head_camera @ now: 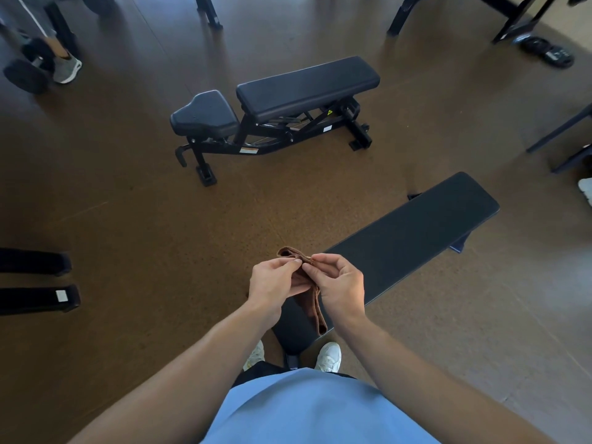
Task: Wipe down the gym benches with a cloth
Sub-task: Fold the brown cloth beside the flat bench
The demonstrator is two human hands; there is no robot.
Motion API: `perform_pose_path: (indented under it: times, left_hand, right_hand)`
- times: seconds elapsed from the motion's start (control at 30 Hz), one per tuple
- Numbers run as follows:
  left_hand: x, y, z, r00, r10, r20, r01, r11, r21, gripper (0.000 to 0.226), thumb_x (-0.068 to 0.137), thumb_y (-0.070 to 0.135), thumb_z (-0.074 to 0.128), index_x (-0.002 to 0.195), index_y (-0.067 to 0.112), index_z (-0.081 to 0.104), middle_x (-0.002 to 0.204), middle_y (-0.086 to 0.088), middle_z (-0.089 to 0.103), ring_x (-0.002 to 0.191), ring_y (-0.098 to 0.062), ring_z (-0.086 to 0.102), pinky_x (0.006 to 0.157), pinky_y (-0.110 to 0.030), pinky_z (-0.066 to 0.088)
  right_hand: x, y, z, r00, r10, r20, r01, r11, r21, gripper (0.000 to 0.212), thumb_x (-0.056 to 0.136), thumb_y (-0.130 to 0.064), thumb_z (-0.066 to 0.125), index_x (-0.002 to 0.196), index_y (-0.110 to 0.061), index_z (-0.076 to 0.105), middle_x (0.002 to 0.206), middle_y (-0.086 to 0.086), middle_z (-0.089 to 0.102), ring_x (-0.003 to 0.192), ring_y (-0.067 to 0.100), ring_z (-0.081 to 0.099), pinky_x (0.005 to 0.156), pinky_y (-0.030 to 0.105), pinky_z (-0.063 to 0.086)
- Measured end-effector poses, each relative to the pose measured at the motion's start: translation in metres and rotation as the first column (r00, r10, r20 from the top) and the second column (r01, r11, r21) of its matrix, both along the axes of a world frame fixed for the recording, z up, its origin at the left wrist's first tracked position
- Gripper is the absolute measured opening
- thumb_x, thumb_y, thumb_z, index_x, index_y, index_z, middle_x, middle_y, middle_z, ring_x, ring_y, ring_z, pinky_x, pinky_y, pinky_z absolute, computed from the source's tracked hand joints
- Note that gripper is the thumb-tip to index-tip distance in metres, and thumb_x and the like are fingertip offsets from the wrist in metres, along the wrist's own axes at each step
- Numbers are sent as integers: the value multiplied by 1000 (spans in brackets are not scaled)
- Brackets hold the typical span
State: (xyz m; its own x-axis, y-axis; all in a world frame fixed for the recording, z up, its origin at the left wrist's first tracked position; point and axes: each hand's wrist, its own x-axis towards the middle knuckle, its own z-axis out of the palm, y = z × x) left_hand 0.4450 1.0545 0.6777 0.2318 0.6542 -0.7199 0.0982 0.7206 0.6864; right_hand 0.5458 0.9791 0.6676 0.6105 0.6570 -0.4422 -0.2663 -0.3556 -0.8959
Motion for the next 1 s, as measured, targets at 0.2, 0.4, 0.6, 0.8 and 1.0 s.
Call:
perform_pose_path:
  times: [0.2,0.4,0.6,0.8,1.0]
  left_hand:
    - [-6,5,-2,998,-51,-26,52,999,10,16,101,12,61,98,14,76,96,-9,80,92,-18,78,75,-30,64]
    - [-8,7,-4,993,-43,108,54,993,-108,21,103,8,54,113,2,71,99,-16,80,94,-24,79,90,-39,62]
    - [-14,20,-20,997,81,18,-75,972,-221,17,101,10,58,110,2,70,100,-19,78,93,-29,77,87,-42,63]
    - [-30,39,-32,999,-17,52,30,966,-256,25,98,25,66,122,20,62,114,-13,72,110,-28,70,102,-49,54]
    - [-29,48,-41,965,-229,127,243,964,-107,35,96,-2,61,127,13,65,124,-13,72,114,-24,71,97,-36,58]
  right_hand:
    - [-5,-5,-2,964,193,180,-190,981,-37,41,79,-20,93,113,-29,72,109,-11,79,108,4,73,97,27,58]
    - [-5,-2,0,970,138,199,-133,990,-38,28,85,-14,87,106,-26,73,102,-8,80,102,4,75,95,32,61]
    - [-2,5,6,978,134,158,-134,991,-12,23,83,-3,86,95,-17,71,94,-3,82,92,10,78,88,31,63]
    - [11,8,19,986,131,101,-136,990,47,23,82,2,85,92,-12,71,94,1,82,86,16,79,77,22,60]
    - [28,11,22,992,127,10,-127,991,38,24,84,4,82,95,-13,69,98,6,82,94,28,78,88,39,62]
